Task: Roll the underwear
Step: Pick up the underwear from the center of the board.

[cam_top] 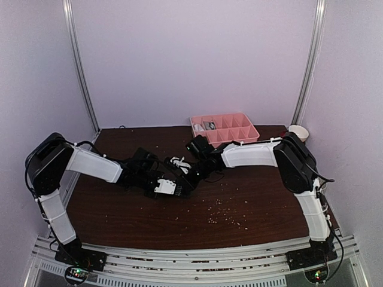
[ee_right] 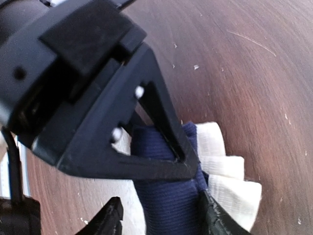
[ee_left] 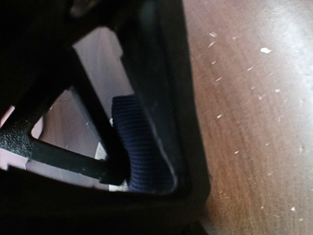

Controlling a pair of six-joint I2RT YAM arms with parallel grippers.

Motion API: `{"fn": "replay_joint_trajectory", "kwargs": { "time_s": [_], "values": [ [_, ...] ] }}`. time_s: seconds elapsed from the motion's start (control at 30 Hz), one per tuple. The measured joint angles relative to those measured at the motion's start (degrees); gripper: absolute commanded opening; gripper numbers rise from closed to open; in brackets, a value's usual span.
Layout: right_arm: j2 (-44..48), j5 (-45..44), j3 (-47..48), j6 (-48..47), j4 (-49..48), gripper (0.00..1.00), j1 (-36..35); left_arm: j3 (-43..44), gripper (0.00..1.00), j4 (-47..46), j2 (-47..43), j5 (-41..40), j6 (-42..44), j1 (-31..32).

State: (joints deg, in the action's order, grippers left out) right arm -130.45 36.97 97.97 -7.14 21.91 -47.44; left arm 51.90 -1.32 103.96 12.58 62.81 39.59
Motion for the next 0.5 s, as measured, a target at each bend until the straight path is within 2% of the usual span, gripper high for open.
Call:
{"fn": "replay_joint_trajectory", "kwargs": {
  "time_s": [0.33,0.5],
  "values": [
    [3.3,-3.0,-4.0,1.6,2.5,0.73,0.3,8.7,0.13,15.1,3.1,5.6,5.3,0.1],
    [3.5,-3.2,-4.0,1.9,3.7,0.77,0.3,11.1,0.12,18.6,4.3,6.8,6.8,0.1]
  ]
}}
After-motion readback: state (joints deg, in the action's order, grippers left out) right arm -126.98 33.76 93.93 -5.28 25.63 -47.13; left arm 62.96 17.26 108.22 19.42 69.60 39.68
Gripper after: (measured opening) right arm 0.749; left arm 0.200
